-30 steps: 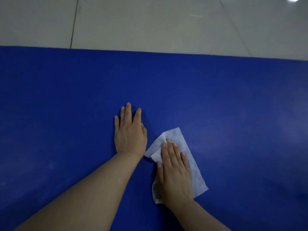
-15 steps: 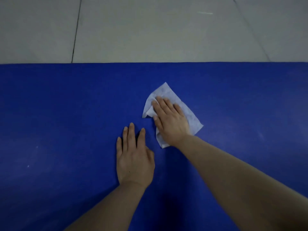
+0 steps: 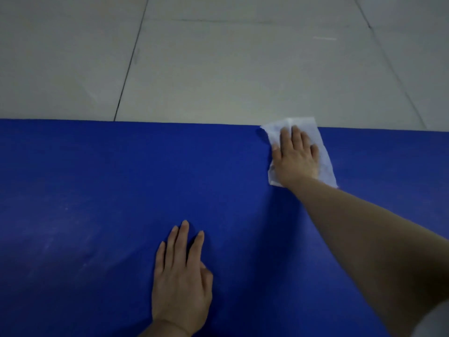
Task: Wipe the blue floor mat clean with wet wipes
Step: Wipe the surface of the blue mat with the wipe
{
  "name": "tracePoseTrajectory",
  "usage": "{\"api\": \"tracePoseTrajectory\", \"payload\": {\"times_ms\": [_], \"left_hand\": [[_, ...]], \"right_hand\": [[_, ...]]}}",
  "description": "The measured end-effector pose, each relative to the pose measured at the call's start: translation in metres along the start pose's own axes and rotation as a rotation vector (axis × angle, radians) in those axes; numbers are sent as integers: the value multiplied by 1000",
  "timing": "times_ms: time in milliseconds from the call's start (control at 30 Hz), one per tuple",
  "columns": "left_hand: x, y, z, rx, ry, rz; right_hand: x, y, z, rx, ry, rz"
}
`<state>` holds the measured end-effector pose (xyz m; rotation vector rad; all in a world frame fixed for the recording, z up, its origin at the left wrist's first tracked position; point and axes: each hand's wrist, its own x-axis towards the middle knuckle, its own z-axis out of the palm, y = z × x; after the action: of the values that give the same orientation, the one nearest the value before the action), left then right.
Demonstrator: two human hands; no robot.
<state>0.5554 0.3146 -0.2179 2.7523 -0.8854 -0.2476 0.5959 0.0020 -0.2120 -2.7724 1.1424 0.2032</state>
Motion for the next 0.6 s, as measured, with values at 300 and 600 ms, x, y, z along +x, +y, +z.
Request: {"api": "tracePoseTrajectory", "payload": {"times_ms": [300,600], "left_hand": [[5,9,-14,166,-72,-29],[84,23,-60,79,-76,-57]], "right_hand": [[-17,2,1,48,-27,-56],[-15,0,1,57,-29,-51]]}}
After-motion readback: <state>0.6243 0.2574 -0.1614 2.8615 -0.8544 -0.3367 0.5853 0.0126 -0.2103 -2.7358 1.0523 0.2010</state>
